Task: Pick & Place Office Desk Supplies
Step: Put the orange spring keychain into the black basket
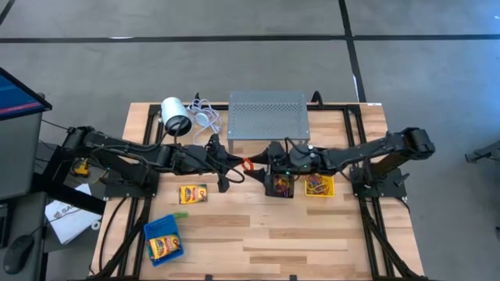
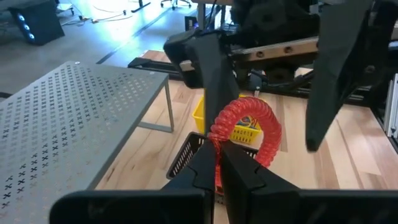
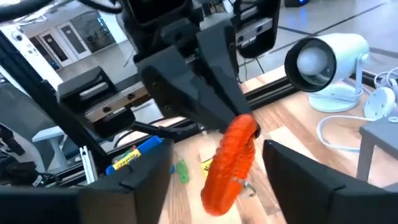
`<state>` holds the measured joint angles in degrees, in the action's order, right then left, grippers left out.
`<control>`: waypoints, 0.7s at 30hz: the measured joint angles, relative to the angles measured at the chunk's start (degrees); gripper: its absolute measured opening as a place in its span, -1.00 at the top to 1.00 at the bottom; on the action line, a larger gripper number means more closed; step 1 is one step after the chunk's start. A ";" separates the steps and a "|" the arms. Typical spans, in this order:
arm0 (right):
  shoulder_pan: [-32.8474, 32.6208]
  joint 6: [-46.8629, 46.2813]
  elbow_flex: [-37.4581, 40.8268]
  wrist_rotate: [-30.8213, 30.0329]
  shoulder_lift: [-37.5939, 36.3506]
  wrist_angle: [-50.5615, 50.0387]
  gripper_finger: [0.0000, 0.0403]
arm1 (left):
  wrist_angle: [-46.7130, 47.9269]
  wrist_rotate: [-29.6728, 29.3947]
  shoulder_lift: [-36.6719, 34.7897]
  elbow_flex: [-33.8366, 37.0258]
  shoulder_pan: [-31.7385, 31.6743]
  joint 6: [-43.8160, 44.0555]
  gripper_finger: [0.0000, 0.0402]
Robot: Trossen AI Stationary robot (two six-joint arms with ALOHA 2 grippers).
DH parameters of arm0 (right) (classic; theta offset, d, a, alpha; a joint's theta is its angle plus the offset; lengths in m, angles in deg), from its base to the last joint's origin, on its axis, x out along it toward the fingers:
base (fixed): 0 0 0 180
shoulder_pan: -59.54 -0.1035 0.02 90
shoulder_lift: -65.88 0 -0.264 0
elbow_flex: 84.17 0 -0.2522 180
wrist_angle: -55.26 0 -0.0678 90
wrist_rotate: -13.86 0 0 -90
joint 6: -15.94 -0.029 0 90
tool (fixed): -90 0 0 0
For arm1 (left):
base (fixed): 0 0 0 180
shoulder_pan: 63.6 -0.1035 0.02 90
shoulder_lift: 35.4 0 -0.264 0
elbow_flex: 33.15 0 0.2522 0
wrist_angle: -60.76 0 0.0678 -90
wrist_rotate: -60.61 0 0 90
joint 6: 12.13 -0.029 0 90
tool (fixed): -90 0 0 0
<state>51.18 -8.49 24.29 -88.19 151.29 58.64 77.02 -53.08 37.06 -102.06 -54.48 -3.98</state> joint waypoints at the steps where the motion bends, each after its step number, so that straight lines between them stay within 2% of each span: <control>1: 0.06 0.00 -0.10 0.02 0.19 -0.02 -0.15 | 0.00 -0.02 0.02 0.00 0.00 -0.01 0.99; 4: 0.72 0.00 -0.13 0.15 0.18 -0.24 0.12 | 0.00 -0.02 0.00 0.00 0.38 -0.01 0.99; 9: 1.62 2.62 -0.13 0.12 0.17 -0.11 0.83 | 0.00 -0.14 0.01 0.00 0.87 0.00 0.98; 10: 1.62 3.61 -0.13 0.02 0.17 -0.11 0.89 | 0.00 0.03 0.00 0.00 0.87 -0.02 0.98; 16: 1.67 3.34 -0.13 1.74 0.17 -0.92 0.92 | 0.04 0.01 0.02 0.00 0.92 0.08 0.95; 21: 1.66 3.68 -0.13 1.94 -0.33 -2.13 0.92 | -0.05 0.01 0.00 -0.02 0.90 1.00 0.84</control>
<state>52.84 -4.81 24.16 -86.25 150.96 56.52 76.97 -53.07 37.06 -102.08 -53.58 -2.98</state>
